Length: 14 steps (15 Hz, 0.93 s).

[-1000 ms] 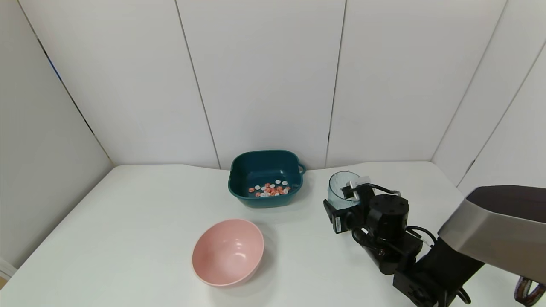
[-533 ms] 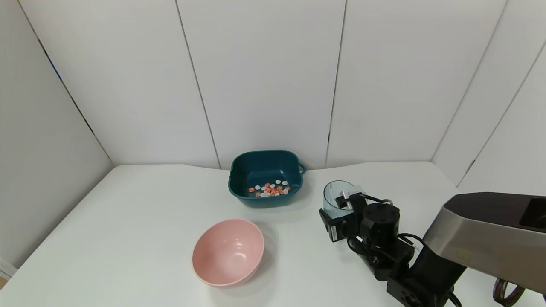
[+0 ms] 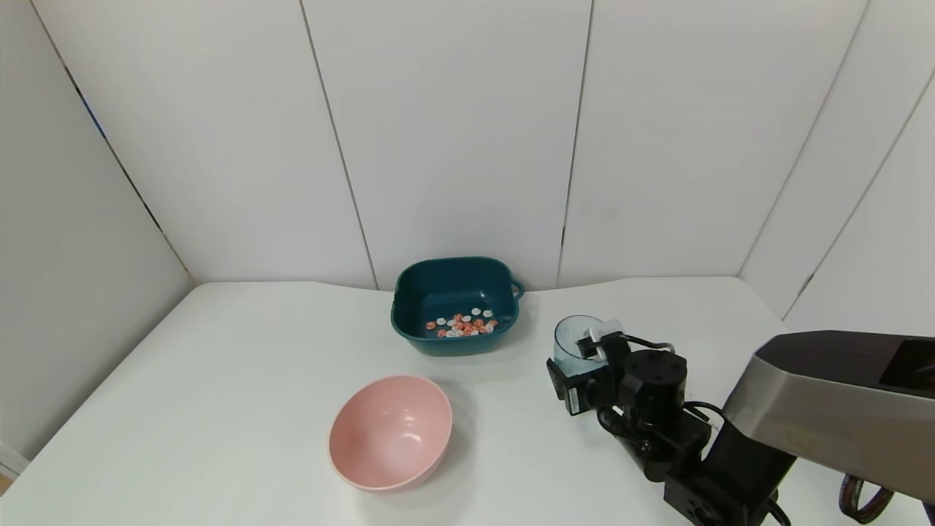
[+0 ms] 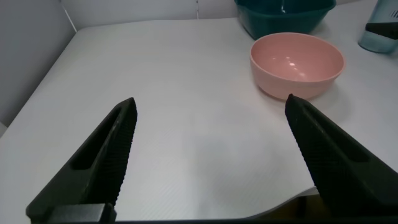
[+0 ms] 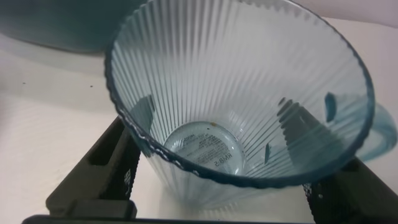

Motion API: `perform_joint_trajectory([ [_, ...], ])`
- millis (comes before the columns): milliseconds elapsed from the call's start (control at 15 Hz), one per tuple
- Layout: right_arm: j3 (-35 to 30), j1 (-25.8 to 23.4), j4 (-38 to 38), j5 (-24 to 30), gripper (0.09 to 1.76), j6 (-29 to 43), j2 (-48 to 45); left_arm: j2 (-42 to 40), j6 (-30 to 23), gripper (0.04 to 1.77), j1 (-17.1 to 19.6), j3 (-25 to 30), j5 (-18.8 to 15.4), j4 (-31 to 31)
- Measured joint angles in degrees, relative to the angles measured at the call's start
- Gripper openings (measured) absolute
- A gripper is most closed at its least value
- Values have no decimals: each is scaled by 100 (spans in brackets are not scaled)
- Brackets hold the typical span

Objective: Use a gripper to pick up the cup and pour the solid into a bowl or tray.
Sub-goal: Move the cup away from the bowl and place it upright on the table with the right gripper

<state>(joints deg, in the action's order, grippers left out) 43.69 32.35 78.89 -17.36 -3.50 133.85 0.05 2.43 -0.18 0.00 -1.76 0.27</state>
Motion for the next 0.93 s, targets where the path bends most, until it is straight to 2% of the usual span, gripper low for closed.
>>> perform_joint_trajectory([
  [467, -180, 44, -24, 168, 163, 83, -138, 0, 0, 172, 0, 0, 0, 0],
  [933, -1018, 99, -223, 334, 168, 80, -946, 0, 2, 172, 0, 0, 2, 0],
])
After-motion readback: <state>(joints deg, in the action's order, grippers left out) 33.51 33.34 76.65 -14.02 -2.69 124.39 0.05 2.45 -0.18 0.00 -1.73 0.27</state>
